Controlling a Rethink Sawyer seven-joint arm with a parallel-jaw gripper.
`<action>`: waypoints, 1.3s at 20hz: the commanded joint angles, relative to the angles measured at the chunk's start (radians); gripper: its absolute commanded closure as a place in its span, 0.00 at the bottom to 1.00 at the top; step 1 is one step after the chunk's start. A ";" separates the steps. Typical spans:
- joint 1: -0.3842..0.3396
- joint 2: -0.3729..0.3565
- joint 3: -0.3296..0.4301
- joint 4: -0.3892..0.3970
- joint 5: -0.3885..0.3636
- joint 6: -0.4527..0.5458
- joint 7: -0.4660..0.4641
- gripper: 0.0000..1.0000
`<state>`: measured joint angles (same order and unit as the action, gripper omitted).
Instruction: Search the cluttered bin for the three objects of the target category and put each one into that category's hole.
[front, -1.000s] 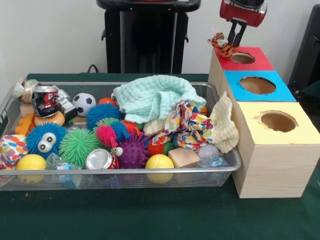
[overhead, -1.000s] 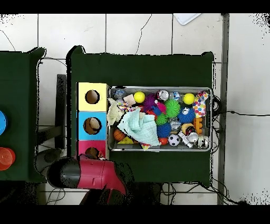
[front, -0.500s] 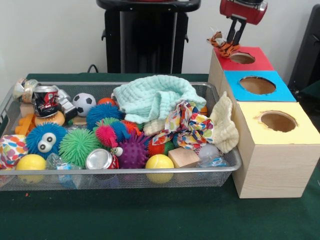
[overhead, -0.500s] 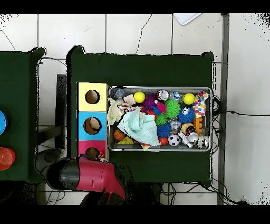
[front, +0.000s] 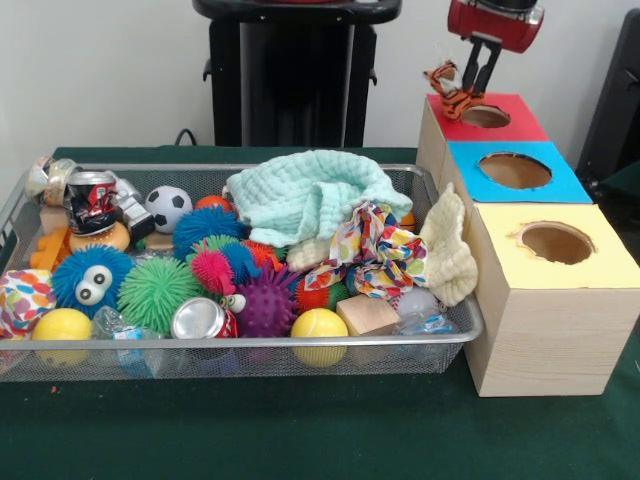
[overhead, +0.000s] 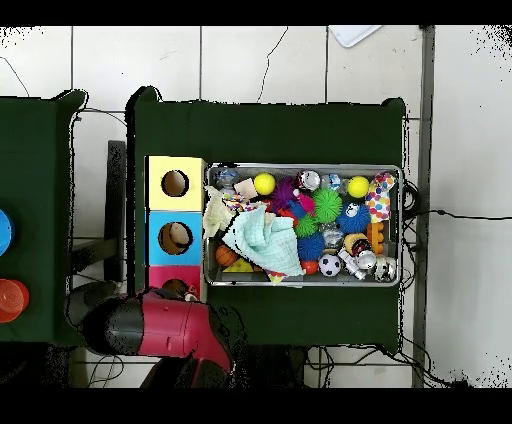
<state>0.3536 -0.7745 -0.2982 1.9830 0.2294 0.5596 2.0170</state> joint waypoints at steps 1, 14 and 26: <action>0.015 0.057 0.017 -0.116 0.070 0.124 0.310 1.00; 0.037 0.058 0.001 -0.133 0.085 0.156 0.319 1.00; 0.023 0.091 0.002 -0.143 0.067 0.097 0.285 0.00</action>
<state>0.4099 -0.7310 -0.3035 1.8848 0.2669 0.6410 2.0596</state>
